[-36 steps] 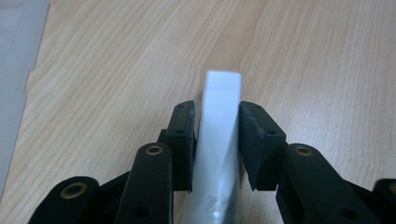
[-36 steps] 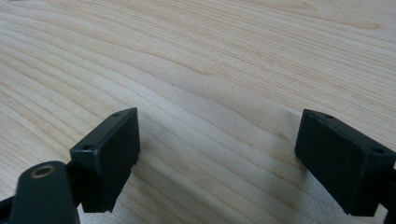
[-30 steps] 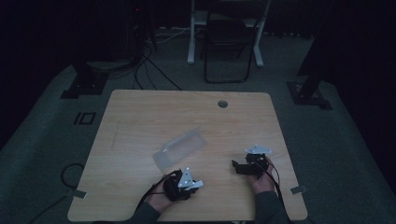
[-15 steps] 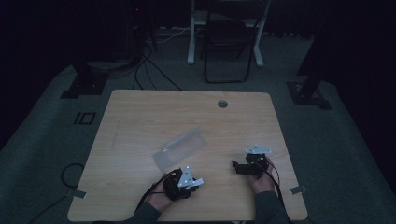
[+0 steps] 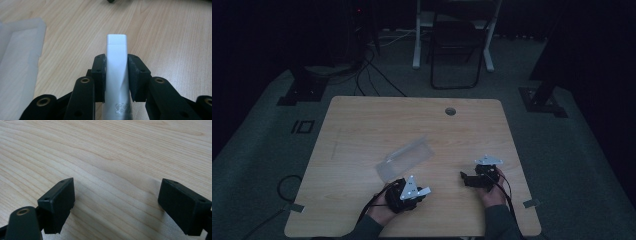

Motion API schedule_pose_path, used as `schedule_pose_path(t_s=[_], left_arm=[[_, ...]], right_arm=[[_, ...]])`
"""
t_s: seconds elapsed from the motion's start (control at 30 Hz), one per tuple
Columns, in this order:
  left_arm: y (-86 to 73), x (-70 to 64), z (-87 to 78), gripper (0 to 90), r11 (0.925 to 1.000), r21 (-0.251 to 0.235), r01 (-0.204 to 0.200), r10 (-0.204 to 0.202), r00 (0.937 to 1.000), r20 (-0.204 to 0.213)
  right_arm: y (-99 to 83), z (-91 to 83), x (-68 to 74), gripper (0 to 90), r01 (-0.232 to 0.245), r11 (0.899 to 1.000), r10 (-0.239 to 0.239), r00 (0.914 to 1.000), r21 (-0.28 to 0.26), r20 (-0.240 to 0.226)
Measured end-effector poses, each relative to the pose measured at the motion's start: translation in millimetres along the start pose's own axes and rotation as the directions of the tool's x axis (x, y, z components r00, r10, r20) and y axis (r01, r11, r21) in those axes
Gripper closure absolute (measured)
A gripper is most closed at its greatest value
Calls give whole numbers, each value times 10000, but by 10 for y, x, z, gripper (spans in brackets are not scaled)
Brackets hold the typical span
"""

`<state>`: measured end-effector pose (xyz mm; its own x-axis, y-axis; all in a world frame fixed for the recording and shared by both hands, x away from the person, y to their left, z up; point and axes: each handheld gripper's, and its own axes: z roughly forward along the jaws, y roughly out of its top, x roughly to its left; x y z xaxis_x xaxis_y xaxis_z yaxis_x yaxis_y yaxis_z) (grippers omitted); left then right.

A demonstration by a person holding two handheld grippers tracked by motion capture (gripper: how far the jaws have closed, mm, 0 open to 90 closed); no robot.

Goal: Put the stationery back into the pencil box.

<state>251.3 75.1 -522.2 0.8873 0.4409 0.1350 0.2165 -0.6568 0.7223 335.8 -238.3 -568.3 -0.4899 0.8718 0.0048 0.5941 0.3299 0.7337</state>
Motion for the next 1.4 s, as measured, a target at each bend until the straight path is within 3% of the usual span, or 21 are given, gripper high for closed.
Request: schedule_pose_path(t_s=[1.1, 1.4], left_arm=[[264, 194, -233, 698, 9963, -838, -184, 155, 9993, -352], [313, 309, -245, 698, 9927, -1205, -10, -48, 9989, -474]], right_arm=[[0, 0, 0, 138, -2, 10000, 2, 10000, 0, -1], [0, 0, 0, 138, -6, 10000, 6, 10000, 1, 1]])
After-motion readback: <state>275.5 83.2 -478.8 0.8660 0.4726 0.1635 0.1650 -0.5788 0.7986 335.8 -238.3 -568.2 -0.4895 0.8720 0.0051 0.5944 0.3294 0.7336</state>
